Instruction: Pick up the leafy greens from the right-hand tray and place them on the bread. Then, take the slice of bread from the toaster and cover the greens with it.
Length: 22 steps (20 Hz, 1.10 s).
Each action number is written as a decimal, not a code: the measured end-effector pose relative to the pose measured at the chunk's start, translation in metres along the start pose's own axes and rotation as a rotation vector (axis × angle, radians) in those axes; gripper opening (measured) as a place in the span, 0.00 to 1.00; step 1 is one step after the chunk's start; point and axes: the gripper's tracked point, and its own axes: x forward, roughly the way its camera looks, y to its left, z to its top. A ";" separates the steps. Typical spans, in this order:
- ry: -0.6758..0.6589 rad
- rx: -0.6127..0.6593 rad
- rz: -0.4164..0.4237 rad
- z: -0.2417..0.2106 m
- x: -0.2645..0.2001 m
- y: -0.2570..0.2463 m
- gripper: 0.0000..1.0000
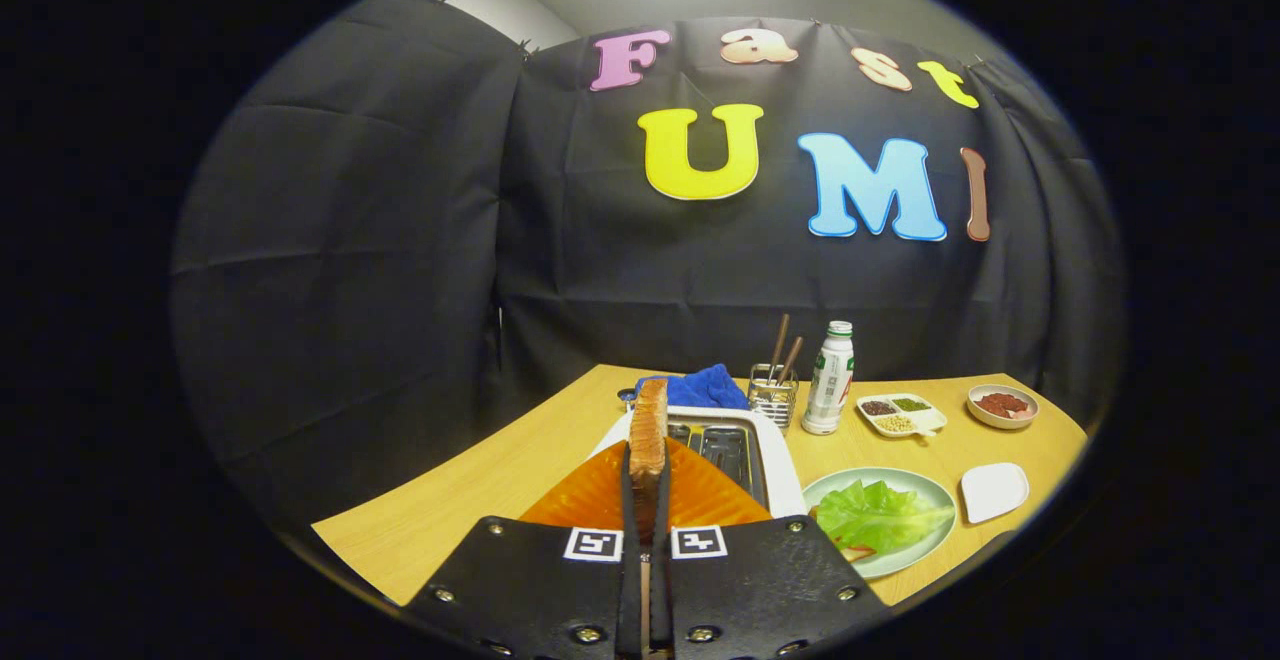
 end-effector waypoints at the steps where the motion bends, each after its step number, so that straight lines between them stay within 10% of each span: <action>1: -0.003 0.004 0.006 0.005 -0.001 0.000 0.04; 22: -0.112 0.081 0.012 0.076 -0.037 -0.088 0.03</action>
